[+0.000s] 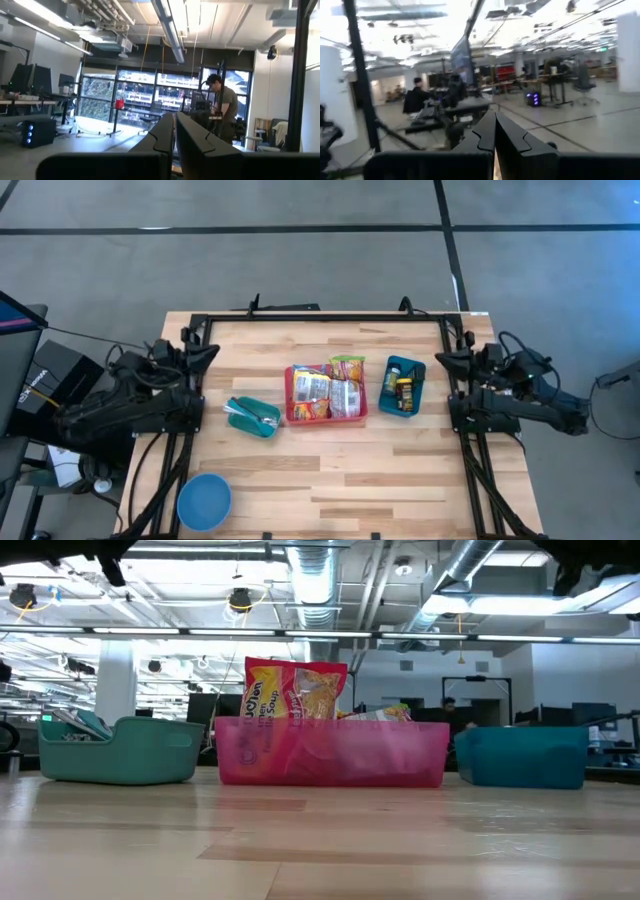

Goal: Pick & Place Food Item
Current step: Return to Home Position

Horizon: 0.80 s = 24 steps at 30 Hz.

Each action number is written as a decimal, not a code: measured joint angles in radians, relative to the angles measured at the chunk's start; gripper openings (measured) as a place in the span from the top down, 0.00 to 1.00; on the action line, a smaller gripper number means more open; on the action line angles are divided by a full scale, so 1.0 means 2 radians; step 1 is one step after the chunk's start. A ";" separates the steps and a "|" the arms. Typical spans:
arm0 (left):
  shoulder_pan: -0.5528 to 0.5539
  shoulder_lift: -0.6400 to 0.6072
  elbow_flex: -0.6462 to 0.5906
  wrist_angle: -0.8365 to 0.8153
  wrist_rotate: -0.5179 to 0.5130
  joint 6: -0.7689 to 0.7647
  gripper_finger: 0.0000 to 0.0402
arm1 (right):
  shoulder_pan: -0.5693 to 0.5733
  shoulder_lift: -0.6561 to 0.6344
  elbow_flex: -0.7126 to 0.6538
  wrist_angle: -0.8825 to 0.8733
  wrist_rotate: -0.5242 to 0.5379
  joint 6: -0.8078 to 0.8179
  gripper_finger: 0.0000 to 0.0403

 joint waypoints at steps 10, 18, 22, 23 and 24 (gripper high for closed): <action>0.000 -0.033 0.020 -0.061 -0.001 0.000 0.97 | 0.004 0.012 0.002 0.009 0.003 -0.002 1.00; 0.000 -0.033 0.041 -0.105 -0.002 -0.001 0.97 | 0.004 0.011 -0.052 0.120 0.010 -0.005 1.00; 0.000 -0.032 0.030 -0.115 -0.003 -0.002 0.97 | 0.005 0.011 -0.113 0.220 0.010 -0.005 1.00; 0.000 -0.032 0.023 -0.112 -0.003 -0.002 0.97 | 0.005 0.011 -0.123 0.226 0.010 -0.003 1.00; 0.000 -0.032 0.014 -0.107 -0.003 -0.002 0.97 | 0.005 0.011 -0.131 0.233 0.010 -0.001 1.00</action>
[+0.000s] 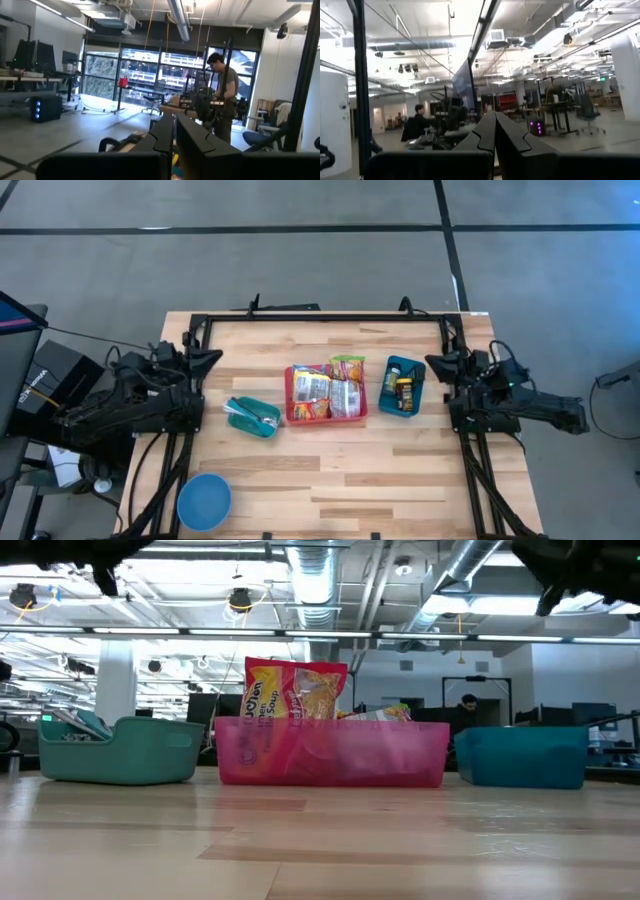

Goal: Pick & Place Food Item
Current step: Return to Home Position

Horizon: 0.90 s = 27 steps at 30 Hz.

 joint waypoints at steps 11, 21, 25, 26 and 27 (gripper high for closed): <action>0.000 0.000 -0.099 0.093 -0.001 -0.016 0.97 | 0.002 0.000 -0.057 0.025 -0.008 0.014 1.00; 0.000 0.003 -0.165 0.114 -0.003 -0.019 0.97 | 0.002 0.001 -0.057 -0.044 -0.008 0.006 1.00; 0.000 0.013 -0.165 0.111 -0.004 -0.019 0.97 | 0.001 0.001 -0.057 -0.107 -0.008 -0.007 1.00; 0.000 0.016 -0.165 0.111 -0.004 -0.019 0.97 | 0.001 0.001 -0.057 -0.122 -0.007 -0.007 1.00; 0.000 0.020 -0.165 0.110 -0.004 -0.018 0.97 | 0.001 0.001 -0.057 -0.135 -0.007 -0.007 1.00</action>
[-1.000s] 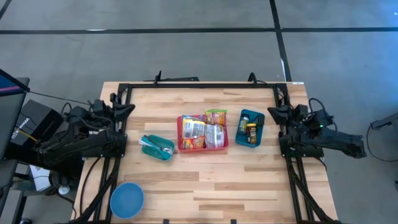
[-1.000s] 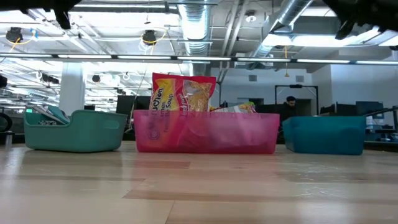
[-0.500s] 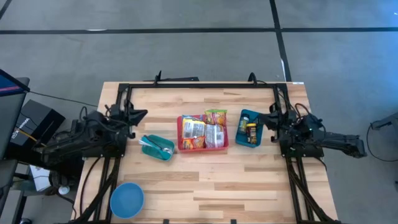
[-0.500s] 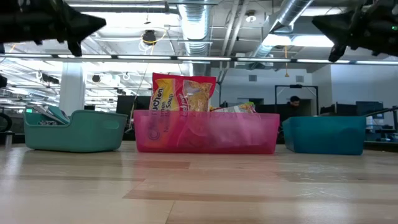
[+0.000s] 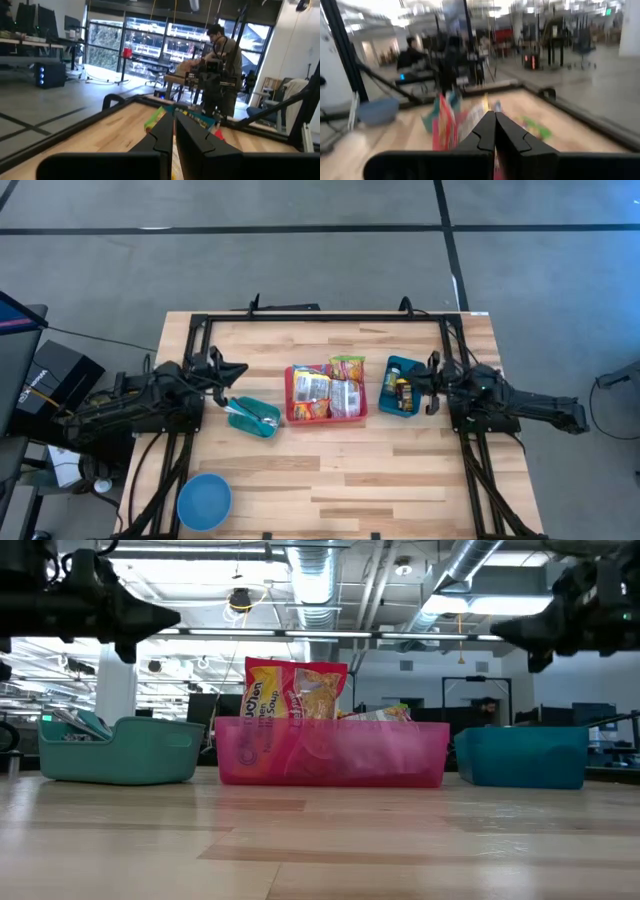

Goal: Pick & Place Food Item
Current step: Return to Home Position

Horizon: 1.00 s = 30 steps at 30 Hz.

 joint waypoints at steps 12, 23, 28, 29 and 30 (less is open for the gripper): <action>0.000 0.075 0.000 -0.002 0.001 0.015 0.97 | 0.001 0.007 0.000 -0.045 -0.001 -0.009 1.00; 0.000 0.135 0.000 -0.001 0.001 0.014 0.97 | 0.001 0.006 0.001 -0.046 -0.001 -0.009 1.00; 0.000 0.147 0.000 -0.001 0.001 0.014 0.97 | 0.001 0.006 0.001 -0.047 -0.001 -0.009 1.00; 0.000 0.149 0.000 0.000 0.001 0.014 0.97 | 0.001 0.006 0.001 -0.047 -0.001 -0.009 1.00; 0.000 0.150 0.000 -0.001 0.001 0.014 0.97 | 0.001 0.007 0.001 -0.047 -0.001 -0.009 1.00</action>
